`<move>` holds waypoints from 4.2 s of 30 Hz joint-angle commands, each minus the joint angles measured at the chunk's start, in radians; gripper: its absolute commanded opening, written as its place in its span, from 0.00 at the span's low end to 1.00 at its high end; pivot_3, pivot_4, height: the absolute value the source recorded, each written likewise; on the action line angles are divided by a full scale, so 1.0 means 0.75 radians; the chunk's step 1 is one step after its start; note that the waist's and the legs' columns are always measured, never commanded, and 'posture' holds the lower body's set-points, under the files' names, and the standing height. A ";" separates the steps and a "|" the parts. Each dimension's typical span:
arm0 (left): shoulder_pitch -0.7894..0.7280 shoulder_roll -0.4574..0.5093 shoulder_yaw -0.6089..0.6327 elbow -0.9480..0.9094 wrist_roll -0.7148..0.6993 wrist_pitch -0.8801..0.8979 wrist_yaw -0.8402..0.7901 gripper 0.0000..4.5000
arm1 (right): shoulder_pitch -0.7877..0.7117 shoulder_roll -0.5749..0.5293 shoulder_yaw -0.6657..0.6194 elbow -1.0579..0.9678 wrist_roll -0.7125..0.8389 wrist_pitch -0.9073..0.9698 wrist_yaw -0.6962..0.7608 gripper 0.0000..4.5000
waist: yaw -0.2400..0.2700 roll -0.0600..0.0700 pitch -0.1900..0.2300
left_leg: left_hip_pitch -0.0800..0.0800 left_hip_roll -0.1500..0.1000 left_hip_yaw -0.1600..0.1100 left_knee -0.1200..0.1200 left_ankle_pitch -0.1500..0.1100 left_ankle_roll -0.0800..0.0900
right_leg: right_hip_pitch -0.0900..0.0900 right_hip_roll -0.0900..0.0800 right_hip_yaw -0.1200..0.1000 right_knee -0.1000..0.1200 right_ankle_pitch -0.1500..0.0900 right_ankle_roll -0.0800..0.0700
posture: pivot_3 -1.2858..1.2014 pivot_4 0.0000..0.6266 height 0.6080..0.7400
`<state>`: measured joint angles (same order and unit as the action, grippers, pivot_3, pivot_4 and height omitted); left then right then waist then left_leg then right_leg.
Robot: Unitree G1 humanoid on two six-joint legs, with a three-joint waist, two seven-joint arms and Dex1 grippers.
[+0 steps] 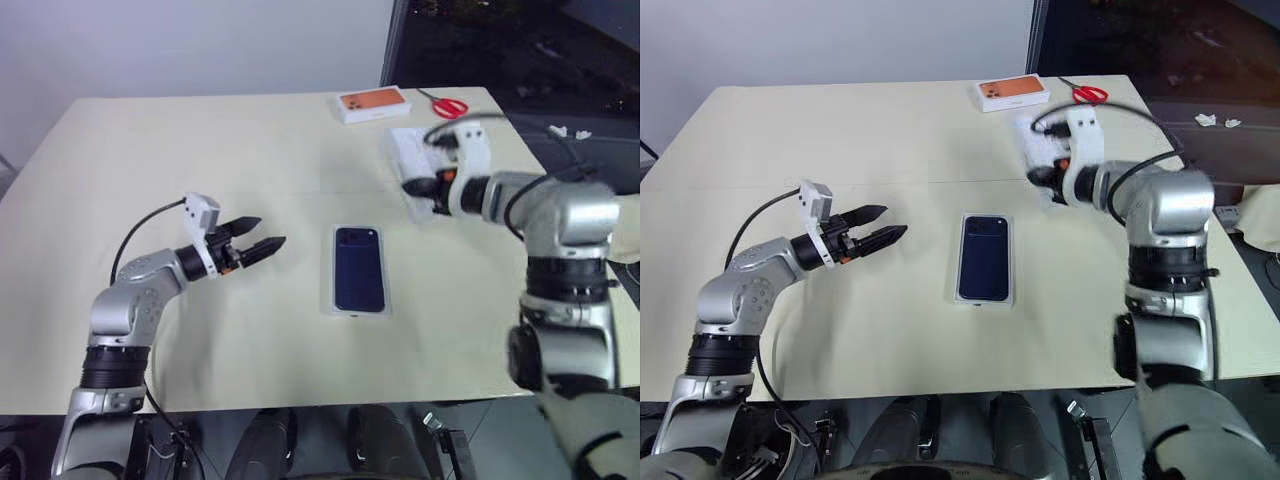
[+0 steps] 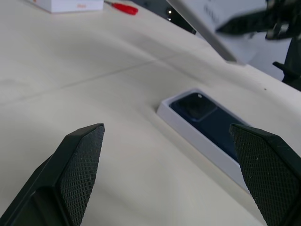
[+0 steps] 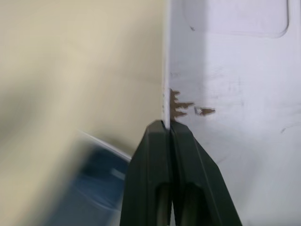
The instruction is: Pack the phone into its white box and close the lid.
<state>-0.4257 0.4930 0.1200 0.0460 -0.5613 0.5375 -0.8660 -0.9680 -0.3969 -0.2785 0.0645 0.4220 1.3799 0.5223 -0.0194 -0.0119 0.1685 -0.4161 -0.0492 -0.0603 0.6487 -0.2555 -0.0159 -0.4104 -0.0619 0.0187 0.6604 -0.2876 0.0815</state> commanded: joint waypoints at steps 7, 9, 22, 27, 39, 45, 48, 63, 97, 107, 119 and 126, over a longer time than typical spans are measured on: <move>-0.018 0.040 0.099 -0.030 -0.041 -0.025 -0.006 1.00 | 0.090 0.461 -0.372 -0.102 0.530 0.313 -0.056 0.01 | 0.011 0.000 0.000 | 0.000 -0.001 0.001 0.001 0.000 0.000 | 0.000 -0.001 0.000 0.001 0.000 0.000 | 0.52 0.24 1.00; -0.018 0.036 0.126 -0.028 -0.051 -0.032 0.007 1.00 | 0.132 0.561 -0.390 -0.090 0.571 0.313 -0.115 0.01 | 0.006 0.001 0.000 | 0.000 -0.003 0.001 0.001 0.000 0.000 | -0.002 -0.003 0.002 0.003 0.000 0.000 | 0.52 0.24 1.00; 0.057 0.002 0.114 -0.127 -0.079 0.003 0.048 1.00 | 0.368 0.878 -0.479 -0.065 0.791 0.313 -0.480 0.01 | 0.000 0.001 0.000 | -0.001 -0.003 0.003 -0.001 0.001 -0.002 | -0.006 -0.002 0.005 0.006 0.000 0.000 | 0.52 0.24 1.00; 0.078 -0.029 0.103 -0.131 -0.103 0.037 0.046 0.70 | 0.478 0.873 -0.442 -0.090 0.896 0.313 -0.583 0.00 | -0.002 0.002 -0.001 | -0.001 -0.002 0.003 -0.001 0.001 -0.002 | -0.006 -0.001 0.005 0.006 0.000 0.000 | 0.52 0.24 1.00; 0.078 -0.250 -0.086 -0.054 0.011 -0.086 0.089 0.01 | 0.563 0.831 -0.431 -0.115 1.181 0.262 -0.820 0.00 | 0.001 0.001 -0.001 | 0.000 -0.002 0.003 0.000 0.001 -0.001 | -0.004 -0.001 0.004 0.005 0.000 0.000 | 0.52 0.24 1.00; 0.048 -0.312 -0.115 -0.028 0.029 -0.108 0.107 0.01 | 0.640 0.775 -0.329 -0.133 1.420 0.155 -0.998 0.00 | -0.003 0.001 -0.001 | 0.000 -0.002 0.003 0.000 0.001 0.000 | -0.003 0.000 0.005 0.005 0.000 0.000 | 0.52 0.24 1.00; 0.038 -0.327 -0.121 -0.025 0.031 -0.107 0.106 0.01 | 0.676 0.720 -0.246 -0.141 1.553 0.073 -1.089 0.00 | -0.002 0.001 -0.001 | 0.001 -0.001 0.003 0.000 0.001 0.000 | -0.003 0.000 0.004 0.005 0.000 0.000 | 0.52 0.24 1.00; 0.032 -0.371 -0.181 -0.018 0.055 -0.098 0.096 0.00 | 0.647 0.241 0.057 -0.202 1.658 -0.154 -0.938 0.64 | 0.001 0.001 -0.001 | 0.001 -0.002 0.003 0.001 0.002 0.002 | 0.001 0.000 0.003 0.004 0.000 0.000 | 0.52 0.24 1.00; -0.070 -0.355 -0.192 0.137 0.125 -0.157 0.016 0.00 | 0.455 -0.682 0.656 -0.015 -0.235 -1.132 0.593 0.33 | 0.012 -0.001 0.002 | 0.003 -0.001 0.002 0.001 0.002 0.003 | 0.004 0.000 0.001 -0.001 -0.002 0.003 | 0.52 0.24 1.00; -0.047 -0.291 -0.247 0.174 0.173 -0.089 0.011 0.00 | 0.551 -0.664 0.619 -0.154 -0.215 -1.060 0.659 0.01 | 0.019 -0.001 0.002 | 0.003 -0.003 0.002 0.002 0.002 0.003 | 0.005 -0.003 0.001 -0.002 -0.002 0.003 | 0.52 0.24 1.00; -0.083 -0.373 -0.305 0.281 0.216 -0.105 0.007 0.00 | 0.552 -0.610 0.600 -0.242 -0.206 -0.957 0.618 0.01 | 0.013 -0.001 0.002 | 0.003 -0.003 0.001 0.002 0.002 0.003 | 0.005 -0.003 0.001 -0.001 -0.002 0.003 | 0.52 0.24 1.00; -0.110 -0.420 -0.276 0.269 0.185 -0.086 0.022 0.00 | 0.588 -0.618 0.643 -0.265 -0.260 -0.980 0.632 0.01 | 0.017 -0.001 0.002 | 0.003 -0.003 0.001 0.002 0.002 0.003 | 0.005 -0.003 0.001 -0.001 -0.002 0.003 | 0.52 0.24 1.00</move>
<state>-0.4860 0.1895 -0.1008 0.2730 -0.4043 0.4751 -0.8442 -0.5296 -0.8494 0.2099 -0.0891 0.2362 0.6653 0.9899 -0.0068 -0.0125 0.1699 -0.4137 -0.0518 -0.0592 0.6504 -0.2543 -0.0134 -0.4065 -0.0642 0.0192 0.6597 -0.2888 0.0839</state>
